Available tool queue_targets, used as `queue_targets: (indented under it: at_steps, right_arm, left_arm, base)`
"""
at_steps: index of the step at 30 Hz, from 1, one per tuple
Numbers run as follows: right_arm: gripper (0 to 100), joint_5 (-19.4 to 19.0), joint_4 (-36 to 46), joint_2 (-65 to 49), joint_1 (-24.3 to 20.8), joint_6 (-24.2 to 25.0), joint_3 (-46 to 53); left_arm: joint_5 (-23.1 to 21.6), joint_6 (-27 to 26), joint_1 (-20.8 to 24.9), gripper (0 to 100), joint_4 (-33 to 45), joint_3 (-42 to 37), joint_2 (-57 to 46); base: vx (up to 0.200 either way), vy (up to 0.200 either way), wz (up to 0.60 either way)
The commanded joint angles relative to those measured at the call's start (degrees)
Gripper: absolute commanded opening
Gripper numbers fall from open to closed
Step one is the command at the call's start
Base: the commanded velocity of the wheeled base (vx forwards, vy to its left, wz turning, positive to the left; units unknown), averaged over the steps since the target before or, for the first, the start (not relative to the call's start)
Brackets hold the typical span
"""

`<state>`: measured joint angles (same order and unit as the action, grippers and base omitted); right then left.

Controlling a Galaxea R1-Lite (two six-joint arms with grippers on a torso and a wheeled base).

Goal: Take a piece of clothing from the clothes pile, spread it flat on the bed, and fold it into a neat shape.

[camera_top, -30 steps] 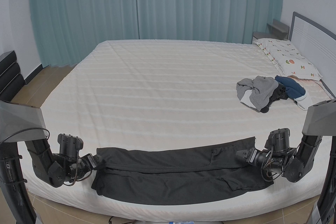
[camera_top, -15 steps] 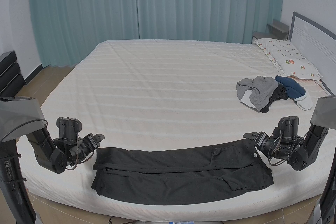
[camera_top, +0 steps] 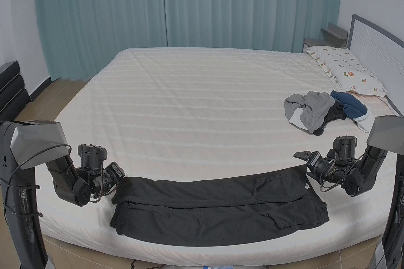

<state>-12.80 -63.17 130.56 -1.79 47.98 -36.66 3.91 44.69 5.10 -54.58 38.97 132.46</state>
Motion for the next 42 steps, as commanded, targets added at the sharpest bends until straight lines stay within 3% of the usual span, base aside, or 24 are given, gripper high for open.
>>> queue_targets:
  at_steps: [1, 6, 13, 14, 37, 38, 39, 42]
  right_arm:
    - [100, -0.56, -0.02, 2.59, 1.35, 0.01, -0.61]
    - [100, -0.56, -0.11, 4.0, 1.53, 0.01, -0.87]
    - [100, -0.3, -0.11, 6.37, 1.18, 0.01, -3.07]
    - [0, -0.3, -0.11, 6.37, 1.18, 0.01, -3.07]
    - [0, -0.12, -1.08, 6.28, 4.17, 0.45, -4.04]
    - [100, -0.21, -1.08, 6.2, 4.17, 0.53, -4.04]
    - [100, -0.21, -1.08, 6.2, 4.17, 0.53, -4.04]
    - [100, -0.38, -1.25, 4.7, 4.34, 1.5, -3.25]
  left_arm:
    - [0.66, 0.92, 0.0, 0, -0.09, 0.31, 0.87]
    - [3.82, 2.77, -0.09, 0, -0.09, 0.14, 0.69]
    - [4.0, 2.95, -0.17, 0, -0.09, -0.39, 0.96]
    - [4.0, 2.95, -0.17, 0, -0.09, -0.39, 0.96]
    - [4.08, 3.39, -0.09, 0, -0.44, -0.65, 0.43]
    - [4.08, 3.39, -0.09, 0, -0.44, -0.74, 0.34]
    - [4.08, 3.39, -0.09, 100, -0.44, -0.74, 0.34]
    - [3.65, 3.47, 0.09, 100, -0.44, -1.88, -0.36]
  base:
    - [0.0, 0.0, 0.0]
    - [0.0, 0.0, 0.0]
    - [0.0, 0.0, 0.0]
    - [0.0, 0.0, 0.0]
    - [0.0, 0.0, 0.0]
    - [0.0, 0.0, 0.0]
    - [0.0, 0.0, 0.0]
    - [0.0, 0.0, 0.0]
